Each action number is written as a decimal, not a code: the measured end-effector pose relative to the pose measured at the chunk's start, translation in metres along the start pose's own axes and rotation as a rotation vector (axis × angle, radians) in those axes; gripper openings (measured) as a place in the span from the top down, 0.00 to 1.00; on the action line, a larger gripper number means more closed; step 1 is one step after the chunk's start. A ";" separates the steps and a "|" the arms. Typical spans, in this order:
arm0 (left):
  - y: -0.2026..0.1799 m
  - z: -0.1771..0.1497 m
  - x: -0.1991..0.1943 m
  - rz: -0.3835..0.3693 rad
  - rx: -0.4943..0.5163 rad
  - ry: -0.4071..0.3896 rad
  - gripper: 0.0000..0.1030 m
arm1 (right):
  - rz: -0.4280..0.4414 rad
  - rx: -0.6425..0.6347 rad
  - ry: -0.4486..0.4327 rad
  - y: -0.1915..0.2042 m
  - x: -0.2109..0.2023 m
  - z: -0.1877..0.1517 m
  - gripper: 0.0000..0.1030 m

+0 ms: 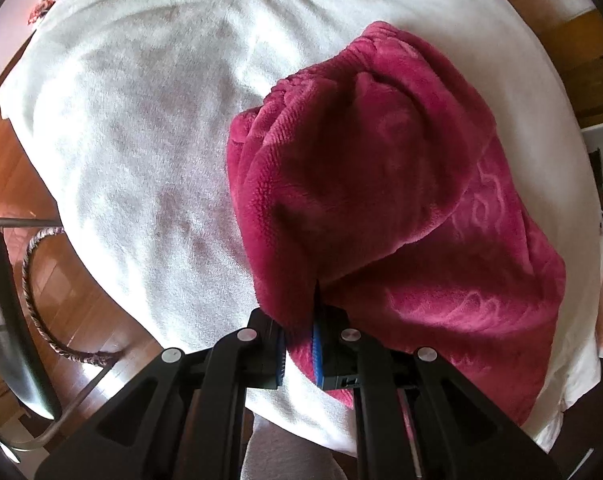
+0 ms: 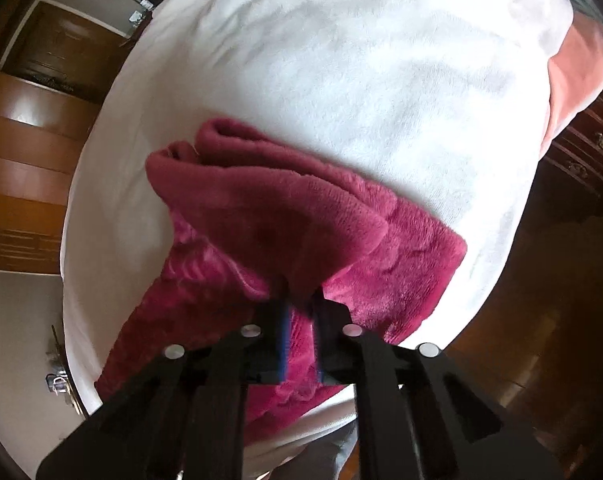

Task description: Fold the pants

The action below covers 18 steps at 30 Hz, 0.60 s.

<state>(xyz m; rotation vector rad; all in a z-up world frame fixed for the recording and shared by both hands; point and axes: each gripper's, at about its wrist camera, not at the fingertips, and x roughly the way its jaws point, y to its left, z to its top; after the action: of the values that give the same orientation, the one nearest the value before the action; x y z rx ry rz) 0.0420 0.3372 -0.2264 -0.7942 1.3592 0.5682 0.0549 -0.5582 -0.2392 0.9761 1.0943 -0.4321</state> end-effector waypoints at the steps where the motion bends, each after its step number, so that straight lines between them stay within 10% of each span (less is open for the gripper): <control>1: -0.001 0.000 0.000 0.005 0.004 0.000 0.91 | -0.010 -0.019 -0.019 0.004 -0.007 0.001 0.94; 18: -0.009 -0.019 0.021 0.073 0.023 0.031 0.81 | -0.311 -0.332 -0.065 -0.013 -0.012 -0.003 0.84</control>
<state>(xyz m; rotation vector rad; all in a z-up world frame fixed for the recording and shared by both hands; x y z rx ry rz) 0.0396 0.3153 -0.2456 -0.7400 1.4252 0.5986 0.0389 -0.5648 -0.2347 0.4979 1.2171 -0.5098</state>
